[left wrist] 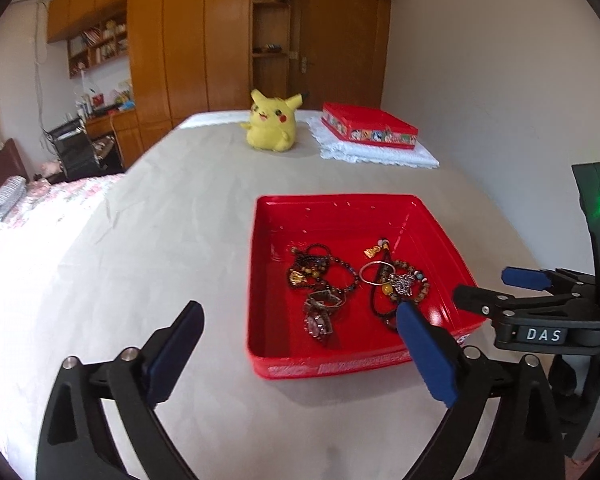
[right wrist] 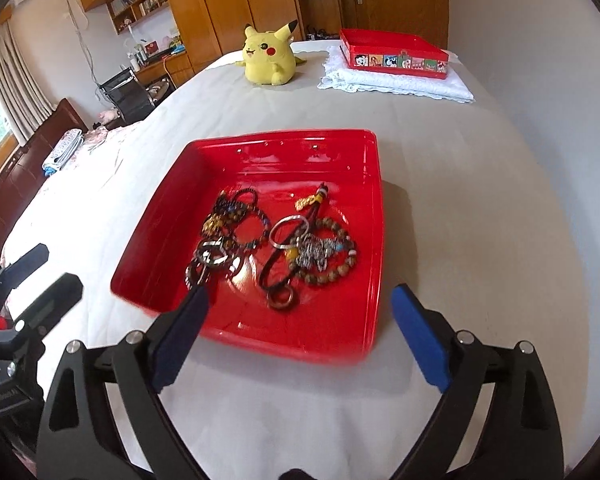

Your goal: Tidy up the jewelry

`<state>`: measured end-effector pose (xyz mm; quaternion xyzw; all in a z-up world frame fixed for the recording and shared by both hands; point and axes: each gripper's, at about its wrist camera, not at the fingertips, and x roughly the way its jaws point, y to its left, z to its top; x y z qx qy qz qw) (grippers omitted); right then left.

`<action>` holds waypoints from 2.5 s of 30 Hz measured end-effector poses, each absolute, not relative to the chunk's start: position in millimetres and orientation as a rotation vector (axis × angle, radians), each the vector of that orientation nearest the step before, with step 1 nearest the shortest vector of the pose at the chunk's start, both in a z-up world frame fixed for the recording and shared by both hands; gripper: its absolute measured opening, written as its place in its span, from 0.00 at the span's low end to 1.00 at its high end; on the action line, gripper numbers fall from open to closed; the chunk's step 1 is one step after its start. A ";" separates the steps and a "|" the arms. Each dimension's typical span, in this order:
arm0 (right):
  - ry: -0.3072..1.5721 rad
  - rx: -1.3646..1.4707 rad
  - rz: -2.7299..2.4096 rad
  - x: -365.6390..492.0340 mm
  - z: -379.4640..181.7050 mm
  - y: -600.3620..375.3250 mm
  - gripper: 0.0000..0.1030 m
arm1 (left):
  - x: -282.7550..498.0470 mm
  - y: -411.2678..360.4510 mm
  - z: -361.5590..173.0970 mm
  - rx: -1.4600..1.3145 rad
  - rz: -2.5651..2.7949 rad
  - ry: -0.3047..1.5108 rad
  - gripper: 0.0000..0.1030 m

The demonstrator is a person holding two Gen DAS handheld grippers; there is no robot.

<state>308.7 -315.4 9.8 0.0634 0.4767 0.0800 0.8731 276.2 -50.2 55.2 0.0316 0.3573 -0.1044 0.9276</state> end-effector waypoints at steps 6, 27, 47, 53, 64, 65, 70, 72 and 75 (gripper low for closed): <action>1.029 0.135 0.143 285.3 14.2 -314.3 0.93 | 247.1 -43.4 61.3 0.073 -0.202 0.723 0.96; 1.157 0.232 0.171 254.0 4.4 -310.0 0.94 | 263.1 -54.4 31.8 0.053 -0.198 0.998 0.96; 1.209 0.216 0.147 289.0 -11.5 -300.0 0.94 | 297.9 -46.7 11.1 0.012 -0.190 1.032 0.96; 1.204 0.217 0.140 292.7 -12.7 -305.2 0.94 | 299.4 -47.6 9.1 0.028 -0.185 1.030 0.96; 1.187 0.185 0.139 294.3 -11.6 -301.8 0.94 | 300.6 -42.3 9.9 0.022 -0.165 1.020 0.96; 1.186 0.184 0.140 294.7 -11.7 -301.4 0.94 | 300.9 -42.4 9.6 0.022 -0.167 1.021 0.96; 1.189 0.185 0.141 295.6 -13.1 -301.8 0.94 | 301.7 -43.0 6.9 0.024 -0.168 1.032 0.96; 1.188 0.182 0.141 295.1 -12.4 -301.0 0.94 | 301.7 -42.7 6.2 0.024 -0.170 1.035 0.96; 1.186 0.180 0.143 295.0 -11.9 -300.4 0.94 | 301.2 -42.2 6.6 0.026 -0.168 1.034 0.96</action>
